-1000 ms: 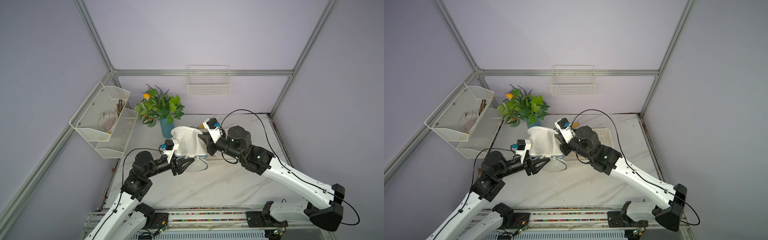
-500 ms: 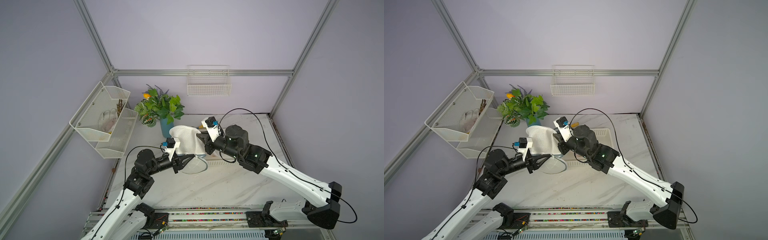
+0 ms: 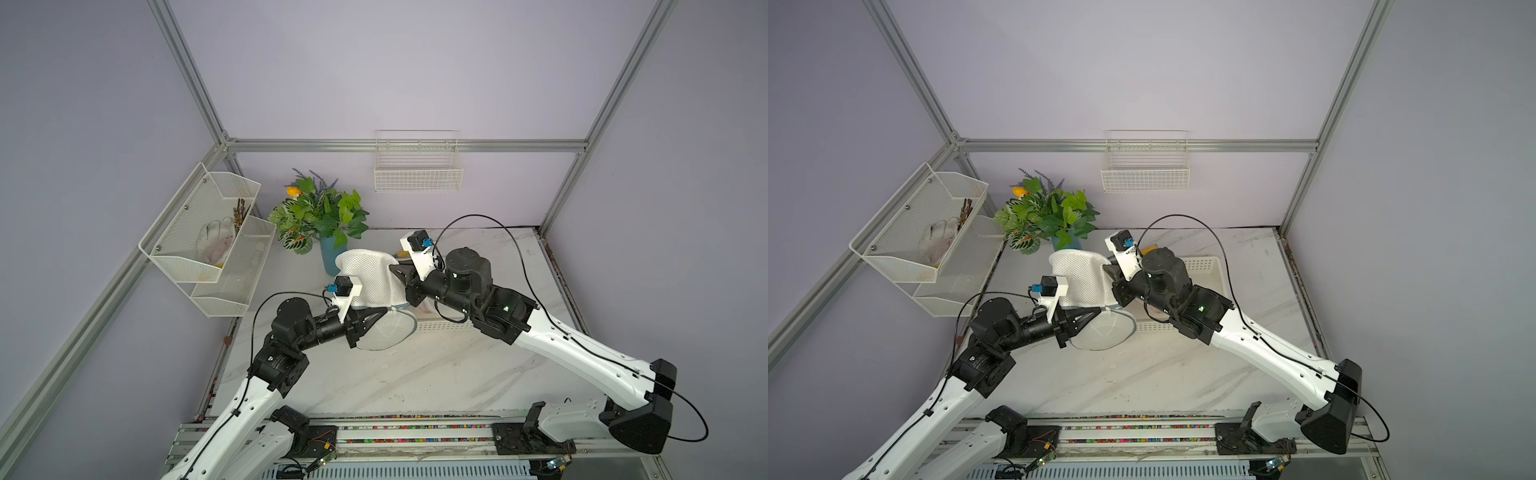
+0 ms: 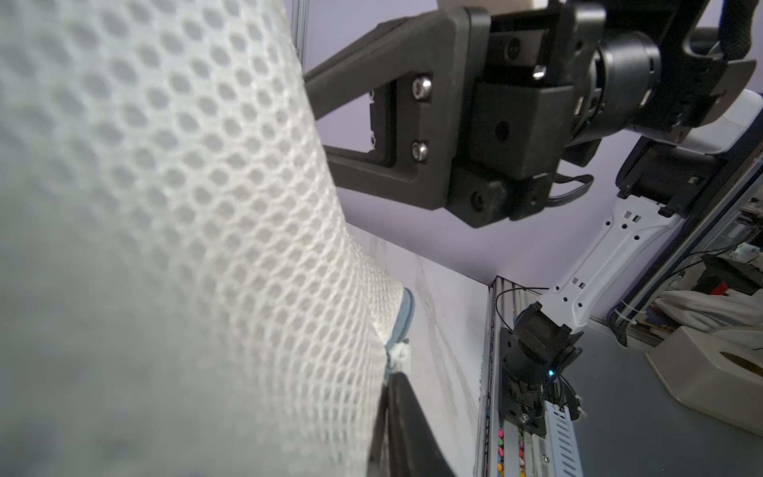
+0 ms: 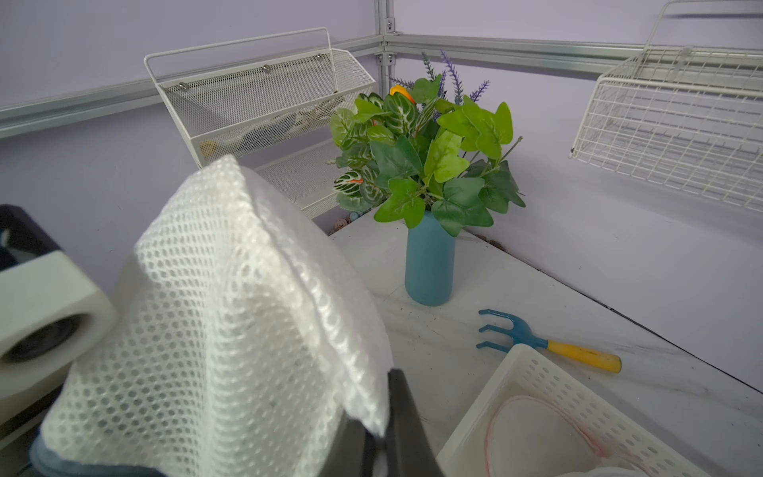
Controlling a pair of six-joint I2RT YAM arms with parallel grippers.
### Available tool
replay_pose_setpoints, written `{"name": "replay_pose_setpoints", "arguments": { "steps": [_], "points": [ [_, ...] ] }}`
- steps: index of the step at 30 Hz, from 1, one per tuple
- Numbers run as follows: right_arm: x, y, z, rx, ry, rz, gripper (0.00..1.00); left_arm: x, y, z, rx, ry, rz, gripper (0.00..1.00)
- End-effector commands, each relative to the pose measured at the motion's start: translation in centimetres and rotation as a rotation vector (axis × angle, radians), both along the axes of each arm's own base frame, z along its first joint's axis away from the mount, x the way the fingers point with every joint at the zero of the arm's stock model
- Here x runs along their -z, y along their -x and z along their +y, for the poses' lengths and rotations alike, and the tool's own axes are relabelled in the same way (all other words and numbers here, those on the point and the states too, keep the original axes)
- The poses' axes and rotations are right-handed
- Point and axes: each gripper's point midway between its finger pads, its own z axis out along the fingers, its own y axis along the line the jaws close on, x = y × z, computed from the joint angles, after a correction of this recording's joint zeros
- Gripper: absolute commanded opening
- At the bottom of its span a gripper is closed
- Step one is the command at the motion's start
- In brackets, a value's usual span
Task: Turn the laundry bag inside out
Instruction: Turn over the laundry bag.
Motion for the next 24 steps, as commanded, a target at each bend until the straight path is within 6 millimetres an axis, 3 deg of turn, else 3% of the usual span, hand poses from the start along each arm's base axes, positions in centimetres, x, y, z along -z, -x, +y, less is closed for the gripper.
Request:
{"name": "replay_pose_setpoints", "arguments": {
  "steps": [1, 3, 6, 8, 10, 14, 19, 24],
  "points": [
    [-2.2, 0.1, 0.2, 0.004, -0.069, -0.015, 0.0, -0.2, -0.1, 0.0, -0.003, 0.008, -0.014, 0.07],
    [-1.9, 0.1, 0.0, 0.011, -0.065, -0.003, 0.0, -0.5, -0.3, 0.2, -0.023, 0.019, -0.011, 0.0],
    [-0.8, 0.0, -0.4, 0.039, -0.053, 0.048, 0.0, -1.2, -0.8, 1.0, -0.088, 0.054, -0.008, 0.0],
    [0.4, -0.2, -1.1, 0.082, -0.042, 0.117, 0.24, -1.7, -1.0, 1.5, -0.127, 0.089, -0.009, 0.0],
    [1.8, -0.4, -2.0, 0.121, -0.03, 0.193, 0.42, -1.9, -1.5, 2.2, -0.184, 0.125, 0.025, 0.0],
    [3.3, 0.3, -3.7, 0.151, -0.048, 0.361, 0.55, -1.9, -2.0, 3.3, -0.256, 0.204, 0.119, 0.0],
    [3.4, 2.5, -4.9, 0.12, -0.153, 0.539, 0.56, -1.6, -1.8, 3.4, -0.245, 0.33, 0.226, 0.0],
    [3.5, 6.0, -1.9, -0.094, -0.313, 0.762, 0.43, -2.2, -1.8, 3.8, -0.251, 0.391, 0.208, 0.0]
  ]
}}
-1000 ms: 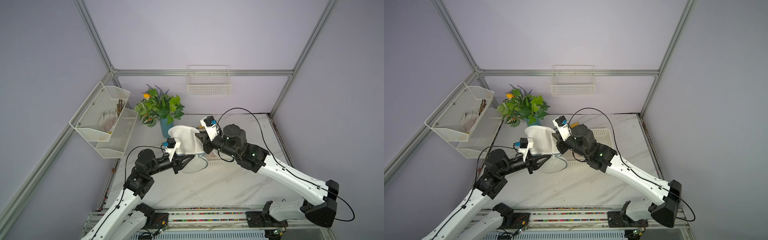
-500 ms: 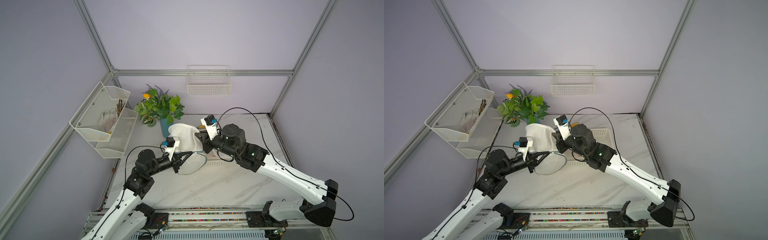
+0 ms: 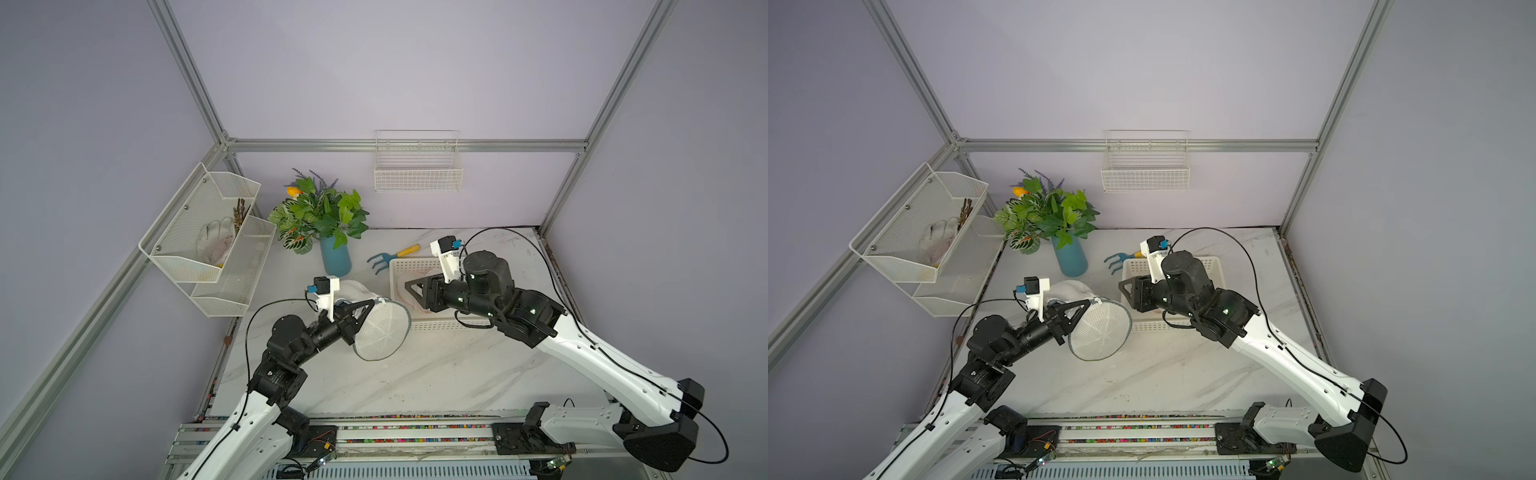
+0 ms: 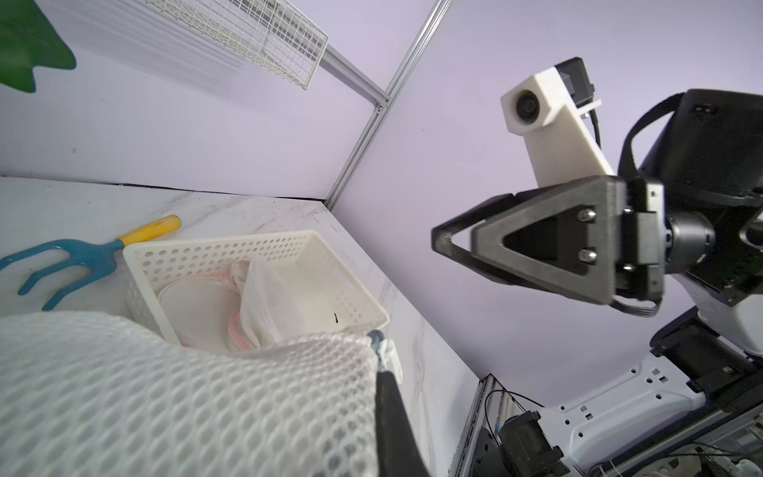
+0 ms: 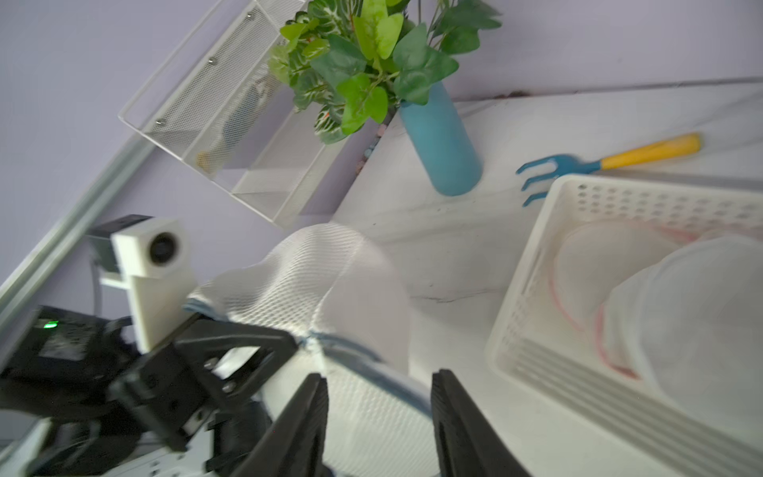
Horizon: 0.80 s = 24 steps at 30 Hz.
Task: Turn the laundry bag inside out
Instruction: Turn over the laundry bag.
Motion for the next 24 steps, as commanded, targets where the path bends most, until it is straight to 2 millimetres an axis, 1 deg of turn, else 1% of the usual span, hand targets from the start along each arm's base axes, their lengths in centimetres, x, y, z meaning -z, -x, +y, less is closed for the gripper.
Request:
{"name": "replay_pose_setpoints", "arguments": {
  "steps": [1, 4, 6, 10, 15, 19, 24],
  "points": [
    [0.0, 3.0, 2.8, -0.149, -0.18, 0.206, 0.41, -3.6, 0.0, 0.7, -0.028, 0.103, -0.078, 0.0],
    [-0.5, 4.1, 4.7, -0.207, -0.264, 0.245, 0.39, -4.0, -0.2, 0.6, -0.03, 0.107, -0.091, 0.0],
    [-0.3, 4.3, 5.6, -0.223, -0.289, 0.251, 0.39, -4.4, -0.2, 0.5, -0.027, 0.114, -0.105, 0.0],
    [0.8, 3.3, 6.6, -0.204, -0.295, 0.252, 0.38, -4.9, -0.3, 0.3, -0.013, 0.119, -0.12, 0.0],
    [0.9, 2.0, 6.8, -0.159, -0.305, 0.211, 0.37, -5.4, 0.0, 0.2, -0.001, 0.122, -0.135, 0.0],
    [1.4, 1.1, 6.3, -0.096, -0.29, 0.193, 0.38, -5.6, 0.2, 0.2, 0.004, 0.124, -0.139, 0.0],
    [1.9, 0.4, 5.6, -0.038, -0.289, 0.188, 0.4, -6.0, 0.3, 0.2, 0.009, 0.134, -0.149, 0.0]
  ]
}}
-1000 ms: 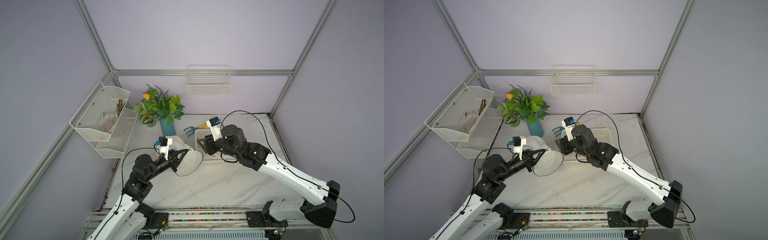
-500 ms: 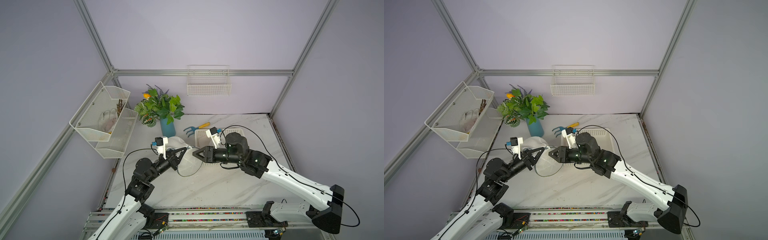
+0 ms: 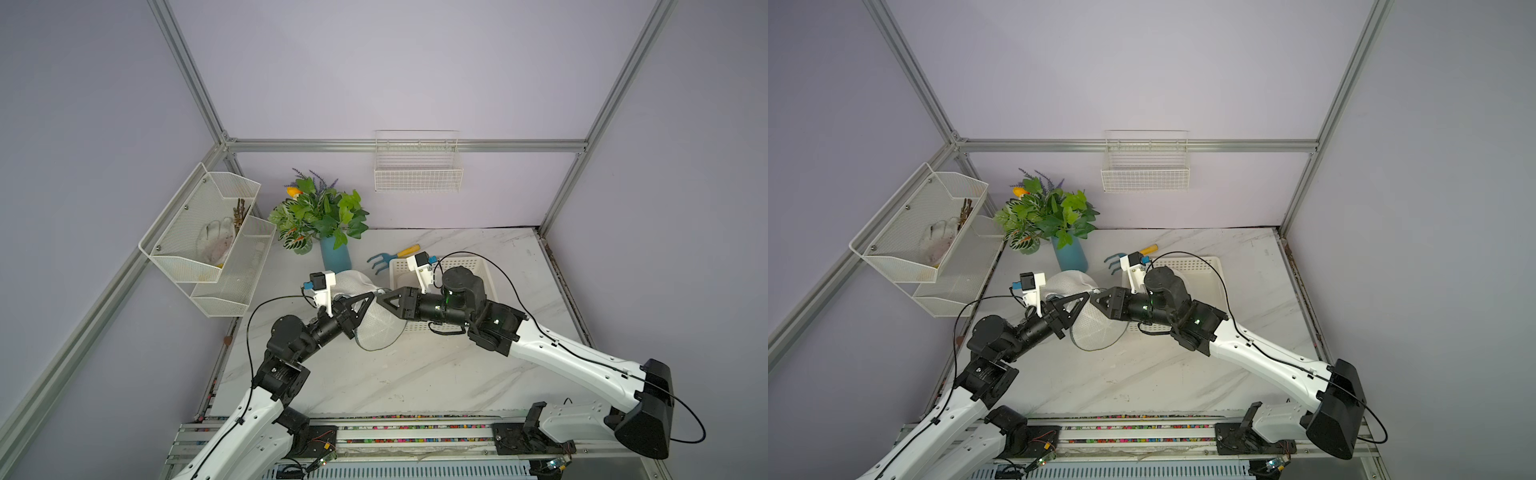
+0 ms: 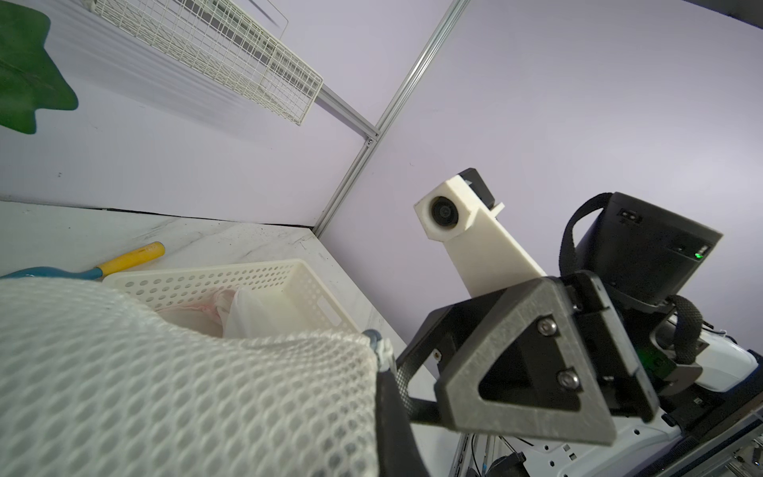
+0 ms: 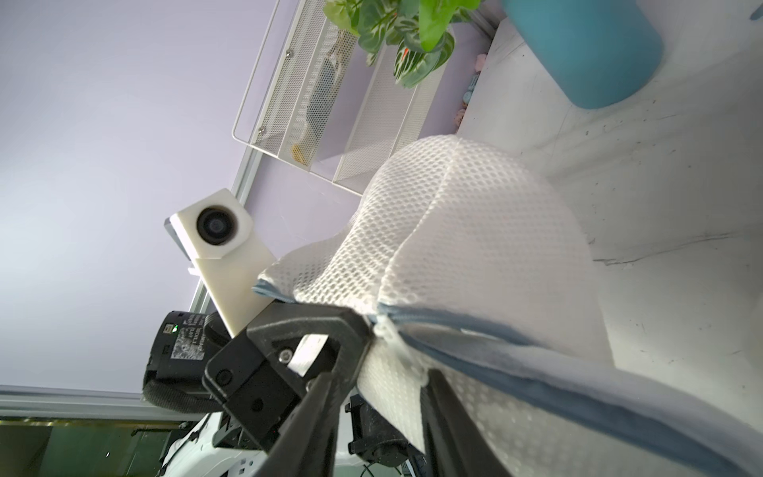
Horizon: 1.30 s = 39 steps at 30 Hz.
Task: Turn the laundry bag inside out
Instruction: Turn over the laundry bag.
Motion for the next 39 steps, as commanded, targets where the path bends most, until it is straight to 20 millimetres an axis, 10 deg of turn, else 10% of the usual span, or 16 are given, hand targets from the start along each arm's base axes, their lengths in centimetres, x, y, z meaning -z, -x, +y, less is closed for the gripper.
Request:
{"name": "replay_pose_setpoints", "arguments": {
  "steps": [1, 11, 31, 39],
  "points": [
    [-0.6, -0.7, -0.7, 0.064, -0.017, -0.023, 0.4, -4.2, 1.0, 0.3, 0.012, 0.058, -0.112, 0.0],
    [-2.1, -0.9, -0.5, 0.062, -0.072, -0.051, 0.38, -3.8, 1.1, 0.0, 0.027, 0.026, -0.108, 0.0],
    [-2.1, -1.4, -0.8, 0.096, -0.085, -0.066, 0.0, -3.6, 1.3, -0.2, 0.035, -0.021, -0.119, 0.0],
    [-2.0, -1.2, -1.2, 0.095, -0.078, -0.064, 0.26, -3.7, 1.4, -0.1, 0.032, -0.025, -0.132, 0.0]
  ]
}}
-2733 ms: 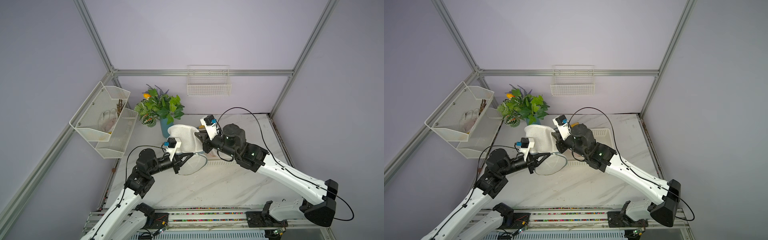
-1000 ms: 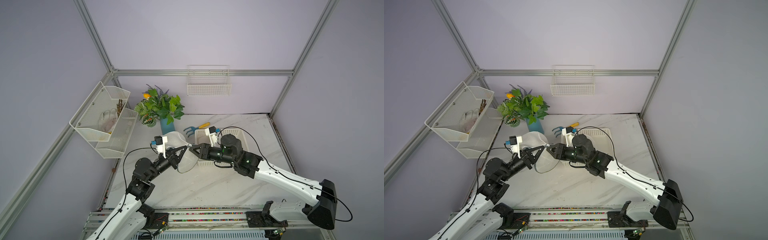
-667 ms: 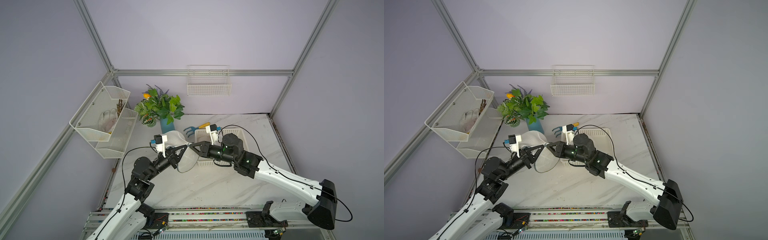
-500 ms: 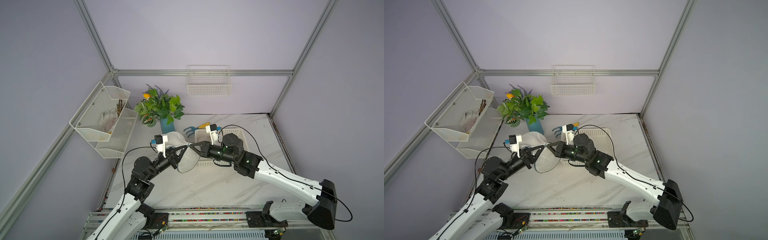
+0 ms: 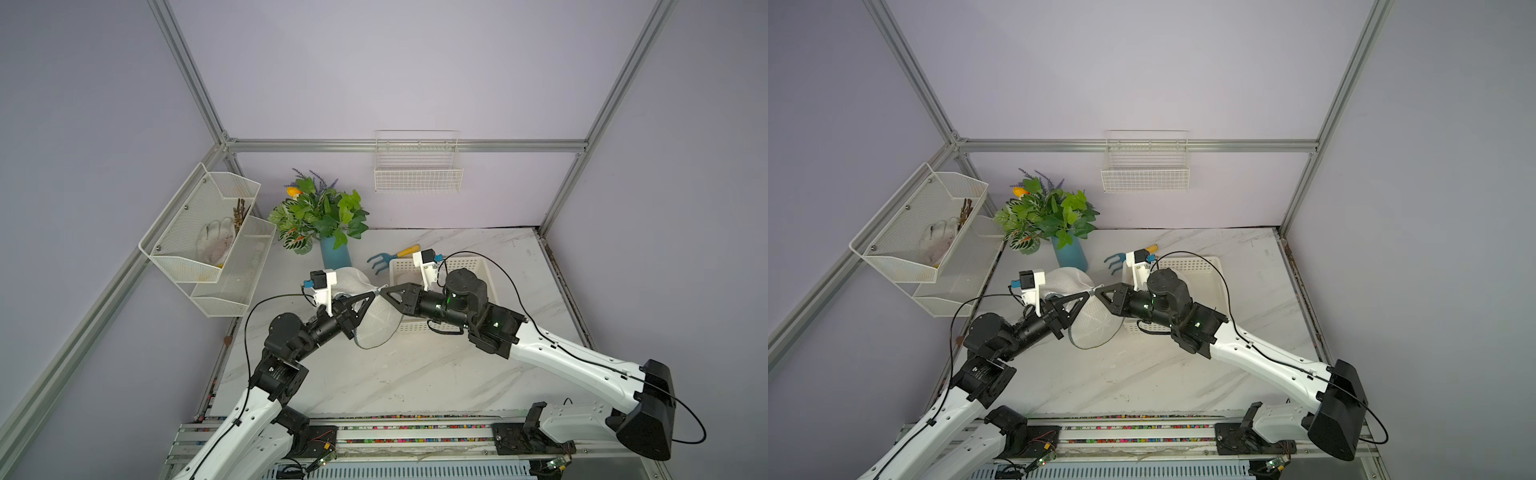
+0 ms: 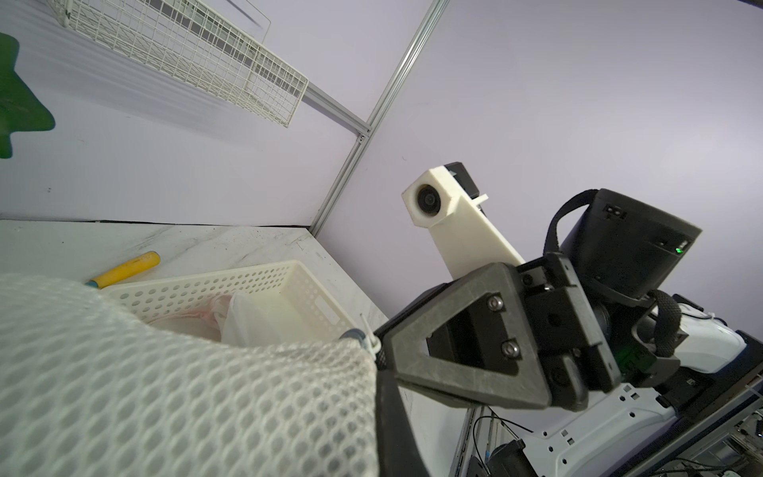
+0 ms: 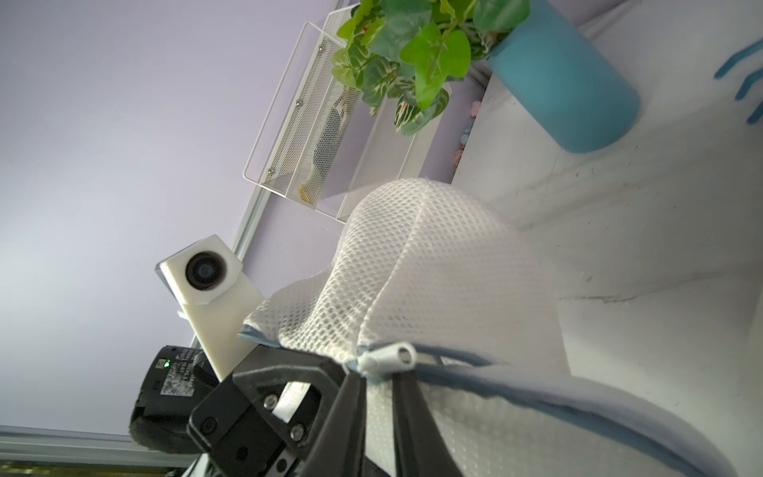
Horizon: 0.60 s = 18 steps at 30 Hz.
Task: Turn the laundry bag inside out
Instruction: Turn over the laundry bag, then zip the zipper on the laundry bag.
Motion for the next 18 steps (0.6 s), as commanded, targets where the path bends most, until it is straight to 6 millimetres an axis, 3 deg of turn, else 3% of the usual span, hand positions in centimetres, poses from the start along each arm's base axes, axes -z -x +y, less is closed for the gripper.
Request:
{"name": "replay_pose_setpoints", "arguments": {
  "steps": [1, 8, 18],
  "points": [
    [-0.8, 0.3, -0.8, -0.003, -0.017, -0.02, 0.29, -2.9, 0.9, 0.2, 0.009, 0.015, -0.101, 0.0],
    [-0.3, 0.2, -2.0, -0.065, -0.019, 0.009, 0.41, -3.0, 1.2, 0.2, 0.018, 0.011, -0.109, 0.0],
    [-0.9, 1.1, -0.4, -0.176, -0.049, 0.018, 0.4, -3.0, 1.3, -0.1, 0.035, 0.011, -0.115, 0.0]
  ]
}}
